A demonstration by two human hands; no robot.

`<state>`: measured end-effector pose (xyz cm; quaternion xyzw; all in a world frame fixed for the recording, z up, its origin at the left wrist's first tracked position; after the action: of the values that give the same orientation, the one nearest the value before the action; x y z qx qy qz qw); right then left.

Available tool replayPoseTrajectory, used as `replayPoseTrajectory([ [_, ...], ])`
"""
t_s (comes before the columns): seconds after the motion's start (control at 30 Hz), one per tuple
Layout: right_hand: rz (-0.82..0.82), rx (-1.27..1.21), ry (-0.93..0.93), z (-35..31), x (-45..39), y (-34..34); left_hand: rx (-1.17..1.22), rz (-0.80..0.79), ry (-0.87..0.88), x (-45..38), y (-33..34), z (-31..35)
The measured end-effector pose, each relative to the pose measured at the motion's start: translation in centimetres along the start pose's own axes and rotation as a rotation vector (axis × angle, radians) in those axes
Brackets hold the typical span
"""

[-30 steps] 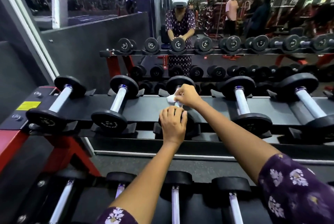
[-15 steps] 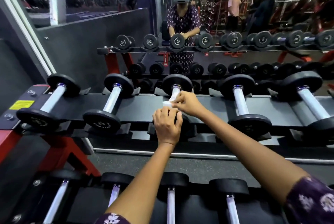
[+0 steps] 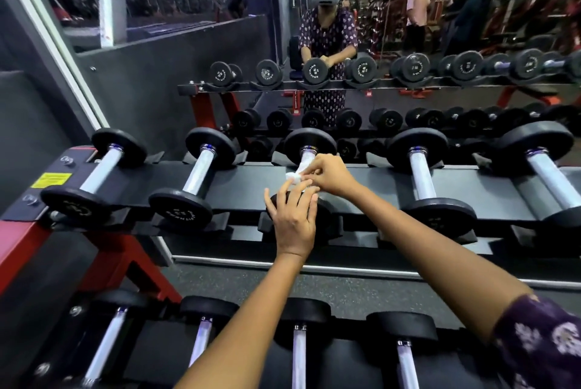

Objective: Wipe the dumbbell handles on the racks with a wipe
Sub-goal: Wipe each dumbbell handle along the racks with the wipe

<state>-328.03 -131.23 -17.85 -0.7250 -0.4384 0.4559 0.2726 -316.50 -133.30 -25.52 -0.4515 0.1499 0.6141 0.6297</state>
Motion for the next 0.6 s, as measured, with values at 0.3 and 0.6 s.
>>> replayPoseTrajectory([
  [0.3, -0.032, 0.008, -0.001, 0.9, -0.3, 0.4, -0.071, -0.121, 0.055, 0.6, -0.7, -0.8],
  [0.6, -0.024, -0.019, 0.088, 0.5, -2.4, -0.6, -0.018, -0.048, -0.006, -0.1, -1.4, 0.2],
])
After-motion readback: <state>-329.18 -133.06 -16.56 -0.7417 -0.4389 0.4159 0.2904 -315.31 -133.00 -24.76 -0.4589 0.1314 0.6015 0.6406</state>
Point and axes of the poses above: each hand's wrist, its own x-axis away from the middle knuckle, its own y-axis out of the palm, z = x × y, the point moved 1 cm from there along -x, towards the middle knuckle, and after that the axes turned 14 degrees about -y, right-handed, at the moved point
